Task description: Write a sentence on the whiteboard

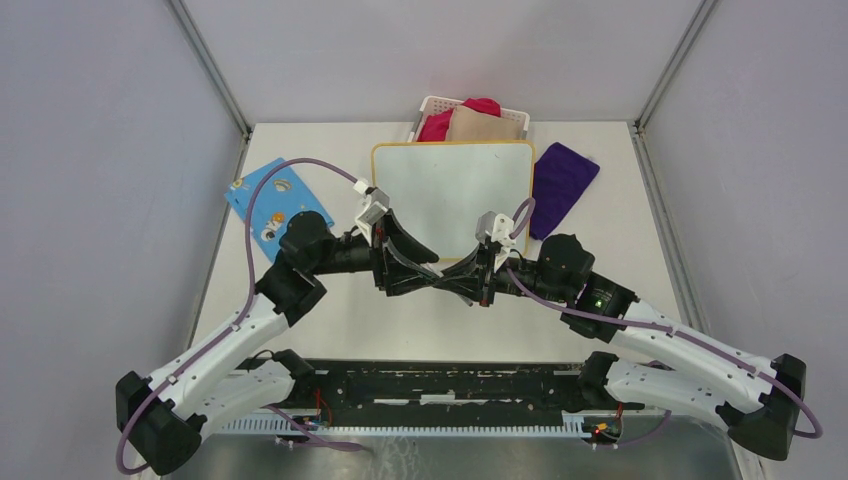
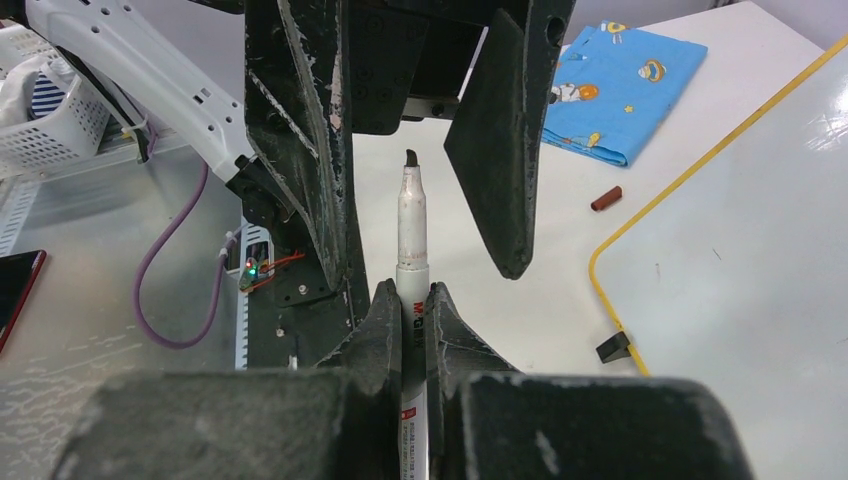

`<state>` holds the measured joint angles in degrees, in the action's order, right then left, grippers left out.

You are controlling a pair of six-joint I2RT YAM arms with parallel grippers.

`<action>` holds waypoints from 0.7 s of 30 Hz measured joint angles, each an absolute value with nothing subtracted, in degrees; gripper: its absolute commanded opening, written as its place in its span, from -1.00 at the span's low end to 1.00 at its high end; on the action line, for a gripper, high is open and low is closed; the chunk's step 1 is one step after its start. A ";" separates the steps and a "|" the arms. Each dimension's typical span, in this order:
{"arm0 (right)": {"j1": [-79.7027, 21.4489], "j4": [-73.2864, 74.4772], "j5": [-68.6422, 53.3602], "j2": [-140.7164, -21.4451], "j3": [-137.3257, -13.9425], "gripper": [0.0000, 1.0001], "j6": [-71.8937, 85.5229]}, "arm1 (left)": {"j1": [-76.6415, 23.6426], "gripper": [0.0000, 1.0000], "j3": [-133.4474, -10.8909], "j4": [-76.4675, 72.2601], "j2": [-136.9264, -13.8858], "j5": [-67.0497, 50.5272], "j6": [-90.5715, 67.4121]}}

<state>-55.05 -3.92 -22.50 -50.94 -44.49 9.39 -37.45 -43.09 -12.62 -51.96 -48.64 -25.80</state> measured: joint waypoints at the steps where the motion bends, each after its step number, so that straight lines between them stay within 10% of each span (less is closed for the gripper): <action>1: -55.05 -3.92 -22.50 -50.94 -44.49 -1.00 9.39 | -37.60 0.20 -43.09 -12.62 -51.96 -48.64 -25.98; 21: -55.05 -4.27 -23.07 -50.94 -44.21 -1.00 9.78 | -38.76 -0.26 -43.81 -13.43 -51.94 -48.82 -26.37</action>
